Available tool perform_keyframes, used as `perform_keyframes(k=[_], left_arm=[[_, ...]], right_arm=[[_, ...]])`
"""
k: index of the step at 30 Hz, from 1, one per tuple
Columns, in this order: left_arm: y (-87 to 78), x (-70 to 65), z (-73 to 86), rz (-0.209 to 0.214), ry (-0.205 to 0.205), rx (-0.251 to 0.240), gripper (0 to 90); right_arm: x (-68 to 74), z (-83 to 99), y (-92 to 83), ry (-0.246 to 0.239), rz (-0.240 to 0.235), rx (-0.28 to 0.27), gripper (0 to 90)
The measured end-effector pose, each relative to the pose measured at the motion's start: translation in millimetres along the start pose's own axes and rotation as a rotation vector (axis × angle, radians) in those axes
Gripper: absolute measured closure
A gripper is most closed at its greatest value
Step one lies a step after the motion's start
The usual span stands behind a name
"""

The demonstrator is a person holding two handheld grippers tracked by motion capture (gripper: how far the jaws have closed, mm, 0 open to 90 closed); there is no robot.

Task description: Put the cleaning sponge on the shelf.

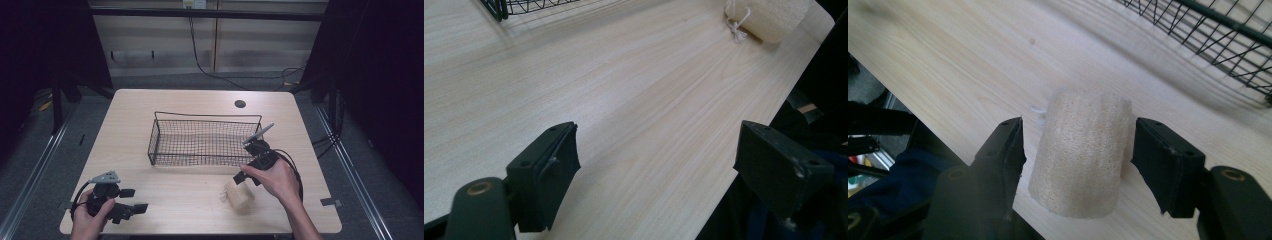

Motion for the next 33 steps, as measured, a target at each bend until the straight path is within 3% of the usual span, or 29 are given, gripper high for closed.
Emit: perform_keyframes(k=[2, 11, 14, 23, 26, 27, 30, 33], left_arm=[[0.6, -0.3, -0.3, -0.004, 0.000, -0.002, 17.3], [0.9, -0.4, -0.2, -0.002, -0.004, -0.001, 17.4], [0.8, -1.0, -0.1, -0.001, 0.000, 0.000, 17.4], [0.9, -0.7, 0.0, -0.002, -0.002, 0.000, 17.4], [1.0, -0.8, 0.1, -0.001, 0.000, 0.001, 17.4], [1.8, -1.4, 0.1, -0.001, -0.007, -0.001, 17.4], [2.5, -1.3, 0.3, -0.001, -0.004, 0.005, 17.4], [2.4, -1.2, 0.3, -0.003, -0.005, 0.004, 17.4]], right_arm=[[0.0, 0.4, 5.1, 0.011, -0.002, 0.046, 36.1], [1.3, 0.4, 15.4, 0.005, 0.009, 0.107, 35.4], [0.9, 2.4, 19.6, 0.005, 0.036, 0.139, 33.6], [5.1, 2.3, 28.8, -0.003, 0.046, 0.163, 31.6], [5.2, 5.9, 35.4, 0.015, 0.022, 0.187, 28.0], [1.8, 8.5, 39.2, 0.015, 0.065, 0.198, 28.5], [1.5, 7.8, 40.2, 0.031, 0.051, 0.163, 31.9], [2.0, 13.1, 46.4, 0.030, 0.033, 0.205, 29.8]])
Point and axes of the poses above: each handheld gripper's, and its own axes: y roughly forward along the jaws, z roughly out of its underside, x roughly to its left, the point moved 7 cm from there along y, roughly forward along the jaws, and after that the axes turned 2 degrees about z, right-handed, at the moved point
